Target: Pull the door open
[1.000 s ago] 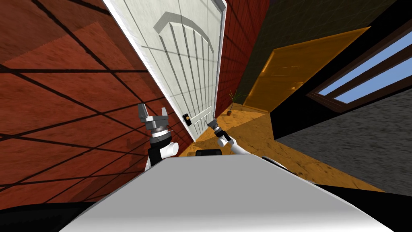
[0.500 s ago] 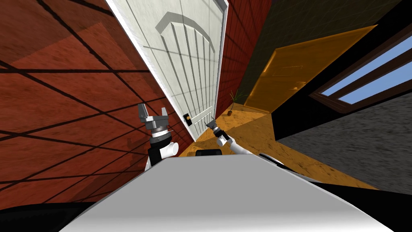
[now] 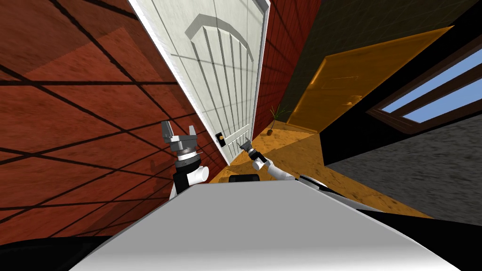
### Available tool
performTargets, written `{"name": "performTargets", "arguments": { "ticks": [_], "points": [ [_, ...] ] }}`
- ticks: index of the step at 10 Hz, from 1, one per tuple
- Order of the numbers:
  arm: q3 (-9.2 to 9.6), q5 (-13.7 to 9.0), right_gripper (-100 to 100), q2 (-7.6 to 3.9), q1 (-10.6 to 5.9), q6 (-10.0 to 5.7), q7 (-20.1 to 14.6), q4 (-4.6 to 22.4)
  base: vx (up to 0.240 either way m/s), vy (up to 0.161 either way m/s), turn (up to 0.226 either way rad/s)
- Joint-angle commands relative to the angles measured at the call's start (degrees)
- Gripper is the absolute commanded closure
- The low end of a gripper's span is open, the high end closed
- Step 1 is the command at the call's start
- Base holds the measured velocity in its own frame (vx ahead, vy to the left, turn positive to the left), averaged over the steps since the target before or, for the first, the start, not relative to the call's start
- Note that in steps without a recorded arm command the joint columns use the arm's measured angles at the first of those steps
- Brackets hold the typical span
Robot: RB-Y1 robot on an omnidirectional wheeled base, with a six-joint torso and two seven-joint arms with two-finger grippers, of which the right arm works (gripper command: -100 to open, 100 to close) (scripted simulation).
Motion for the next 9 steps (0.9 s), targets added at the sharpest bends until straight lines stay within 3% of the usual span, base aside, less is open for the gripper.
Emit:
{"name": "performTargets", "arguments": {
  "ticks": [1, 9],
  "points": [
    [1.27, -1.04, -100, -0.02, -1.17, 0.16, -1.84, 1.30, 0.011, 0.020, 0.039],
    [7.00, -5.68, -100, 0.50, -6.77, 0.73, -9.63, 7.60, 0.014, 0.025, 0.043]
  ]
}}
